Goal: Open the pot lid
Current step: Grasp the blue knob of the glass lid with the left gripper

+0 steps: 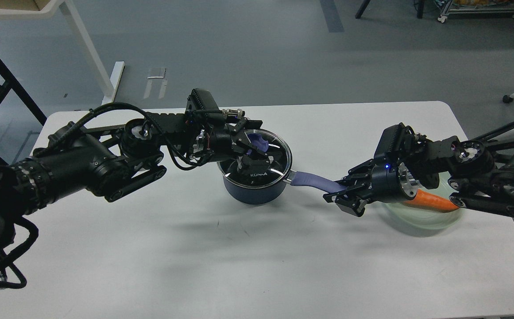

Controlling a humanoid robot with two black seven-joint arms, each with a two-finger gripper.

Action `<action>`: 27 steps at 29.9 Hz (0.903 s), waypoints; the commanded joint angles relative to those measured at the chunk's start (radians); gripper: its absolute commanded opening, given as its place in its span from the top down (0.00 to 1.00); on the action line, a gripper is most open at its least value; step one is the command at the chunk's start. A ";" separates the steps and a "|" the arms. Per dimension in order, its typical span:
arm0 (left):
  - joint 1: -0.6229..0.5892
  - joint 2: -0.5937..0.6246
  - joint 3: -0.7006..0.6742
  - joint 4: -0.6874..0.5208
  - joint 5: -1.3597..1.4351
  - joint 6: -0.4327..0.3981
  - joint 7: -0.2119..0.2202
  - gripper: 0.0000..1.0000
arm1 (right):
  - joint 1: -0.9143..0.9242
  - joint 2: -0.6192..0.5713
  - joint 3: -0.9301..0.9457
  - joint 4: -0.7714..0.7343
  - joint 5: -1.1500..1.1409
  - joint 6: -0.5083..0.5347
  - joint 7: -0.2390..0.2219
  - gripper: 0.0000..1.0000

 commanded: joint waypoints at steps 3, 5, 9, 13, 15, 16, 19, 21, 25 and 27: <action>0.022 0.001 -0.001 0.030 -0.001 0.003 0.000 0.01 | 0.000 0.001 0.000 0.001 0.000 -0.001 0.000 0.64; 0.027 0.002 -0.001 0.031 -0.001 0.003 0.000 0.01 | -0.003 0.001 0.000 0.001 0.000 -0.001 0.000 0.64; 0.038 0.002 -0.001 0.033 -0.001 0.003 0.000 0.01 | -0.006 0.001 0.000 0.001 0.003 -0.001 0.000 0.64; 0.044 0.002 -0.001 0.045 -0.003 0.003 0.000 0.03 | -0.008 0.001 0.000 0.001 0.006 -0.001 0.000 0.63; 0.044 0.001 -0.001 0.045 -0.008 0.005 0.000 0.13 | -0.008 0.001 0.000 0.001 0.006 -0.001 0.000 0.63; 0.044 -0.001 -0.001 0.045 -0.008 0.005 0.000 0.21 | -0.008 0.001 0.000 0.001 0.006 -0.001 0.000 0.63; 0.042 -0.001 -0.004 0.045 -0.008 0.006 0.000 0.48 | -0.008 0.000 0.000 0.001 0.006 -0.001 0.000 0.63; 0.042 -0.001 -0.001 0.045 -0.006 0.017 0.000 0.63 | -0.008 0.000 0.000 0.001 0.008 -0.001 0.000 0.63; 0.042 -0.001 0.001 0.045 -0.003 0.055 0.000 0.71 | -0.008 0.001 0.000 0.001 0.008 -0.003 0.000 0.63; 0.038 0.011 -0.001 0.031 -0.005 0.058 0.000 0.72 | -0.008 0.001 0.000 0.001 0.008 -0.003 0.000 0.63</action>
